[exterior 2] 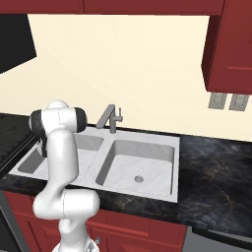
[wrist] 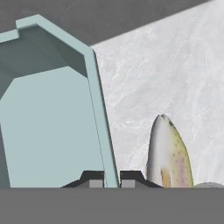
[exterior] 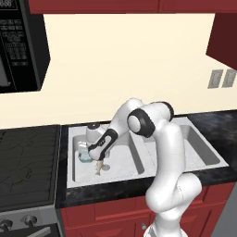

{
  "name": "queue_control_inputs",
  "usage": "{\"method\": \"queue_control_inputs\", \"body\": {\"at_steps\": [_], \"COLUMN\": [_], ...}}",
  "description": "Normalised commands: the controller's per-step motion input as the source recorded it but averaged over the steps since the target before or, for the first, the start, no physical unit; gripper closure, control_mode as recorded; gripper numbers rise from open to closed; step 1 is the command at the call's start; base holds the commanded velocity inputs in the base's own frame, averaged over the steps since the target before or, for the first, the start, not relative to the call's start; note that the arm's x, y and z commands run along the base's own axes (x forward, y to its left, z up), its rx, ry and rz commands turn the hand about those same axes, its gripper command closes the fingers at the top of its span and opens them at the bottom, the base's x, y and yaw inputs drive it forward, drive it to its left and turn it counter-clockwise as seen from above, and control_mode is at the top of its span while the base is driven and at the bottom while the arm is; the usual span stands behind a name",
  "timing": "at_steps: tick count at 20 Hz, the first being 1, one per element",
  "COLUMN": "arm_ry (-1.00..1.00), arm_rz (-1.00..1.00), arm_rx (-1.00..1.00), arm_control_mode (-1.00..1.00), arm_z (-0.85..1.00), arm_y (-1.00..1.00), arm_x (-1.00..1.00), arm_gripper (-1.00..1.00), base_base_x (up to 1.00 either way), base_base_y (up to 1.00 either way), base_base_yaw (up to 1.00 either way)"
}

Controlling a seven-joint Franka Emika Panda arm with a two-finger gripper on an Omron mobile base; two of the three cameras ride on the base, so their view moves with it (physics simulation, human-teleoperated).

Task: Pick the tupperware and cup and place them in the sink. Then turn on the water.

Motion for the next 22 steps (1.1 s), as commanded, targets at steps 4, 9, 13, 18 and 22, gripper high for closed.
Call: {"method": "queue_control_inputs", "body": {"at_steps": [4, 9, 13, 18, 22], "arm_ry": [0.0, 0.02, 0.06, 0.07, 0.06], "arm_rz": [0.0, 0.0, 0.0, 0.0, 0.0], "arm_rx": [0.0, 0.0, 0.0, 0.0, 0.0], "arm_control_mode": [-1.0, -1.0, -1.0, -1.0, -1.0], "arm_z": [-0.08, -0.14, -0.22, -0.24, -0.23], "arm_y": [0.1, 0.08, 0.07, 0.05, 0.03], "arm_x": [0.16, 0.2, 0.26, 0.27, 0.23], "arm_gripper": [1.0, 1.0, 1.0, 1.0, 1.0], "base_base_x": [0.0, 0.0, 0.0, 0.0, 0.0], "base_base_y": [0.0, 0.0, 0.0, 0.0, 0.0], "base_base_yaw": [0.0, 0.0, 0.0, 0.0, 0.0]}}
